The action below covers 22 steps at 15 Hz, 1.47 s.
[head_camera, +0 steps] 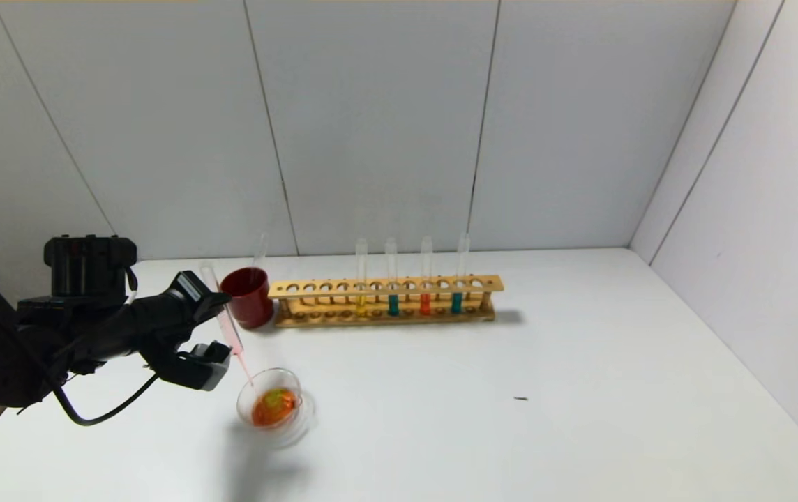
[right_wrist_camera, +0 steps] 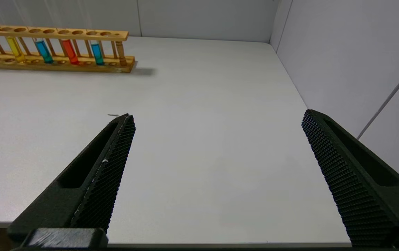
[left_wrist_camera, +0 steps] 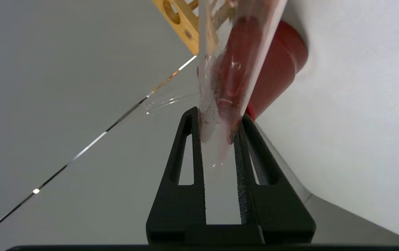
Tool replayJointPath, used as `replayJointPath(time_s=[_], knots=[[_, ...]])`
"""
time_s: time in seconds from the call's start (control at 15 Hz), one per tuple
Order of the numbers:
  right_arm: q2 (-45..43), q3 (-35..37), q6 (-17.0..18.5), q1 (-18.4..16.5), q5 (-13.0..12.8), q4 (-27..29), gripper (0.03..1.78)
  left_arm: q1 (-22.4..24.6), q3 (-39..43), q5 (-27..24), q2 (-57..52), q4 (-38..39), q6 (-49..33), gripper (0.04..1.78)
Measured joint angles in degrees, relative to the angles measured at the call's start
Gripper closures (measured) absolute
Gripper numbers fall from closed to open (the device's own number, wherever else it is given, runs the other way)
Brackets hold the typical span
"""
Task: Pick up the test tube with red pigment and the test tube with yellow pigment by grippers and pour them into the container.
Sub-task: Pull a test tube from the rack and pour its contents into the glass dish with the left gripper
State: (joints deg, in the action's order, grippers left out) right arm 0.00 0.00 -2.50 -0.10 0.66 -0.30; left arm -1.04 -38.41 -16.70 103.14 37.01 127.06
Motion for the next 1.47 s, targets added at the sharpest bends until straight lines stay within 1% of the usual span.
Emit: replayJointPath(time_s=[0.2, 0.47, 0.67, 1.07, 1.27, 1.47], knots=[[0.0, 0.0, 0.0, 0.0, 0.0, 0.0, 0.06, 0.0, -1.3, -0.1, 0.1, -0.2, 0.8, 1.51], [0.0, 0.0, 0.0, 0.0, 0.0, 0.0, 0.06, -1.2, -1.9, 0.0, 0.1, 0.1, 1.0, 1.51], [0.0, 0.0, 0.0, 0.0, 0.0, 0.0, 0.06, -2.1, -2.4, -0.2, -0.9, 0.1, 5.0, 1.51], [0.0, 0.0, 0.0, 0.0, 0.0, 0.0, 0.06, -2.4, -2.1, -0.3, -2.3, 0.1, 7.9, 1.51], [0.0, 0.0, 0.0, 0.0, 0.0, 0.0, 0.06, -2.5, -2.2, -0.4, -2.7, 0.2, 11.0, 1.51], [0.0, 0.0, 0.0, 0.0, 0.0, 0.0, 0.06, -2.9, -2.2, -0.3, -3.0, 0.4, 11.8, 1.51]])
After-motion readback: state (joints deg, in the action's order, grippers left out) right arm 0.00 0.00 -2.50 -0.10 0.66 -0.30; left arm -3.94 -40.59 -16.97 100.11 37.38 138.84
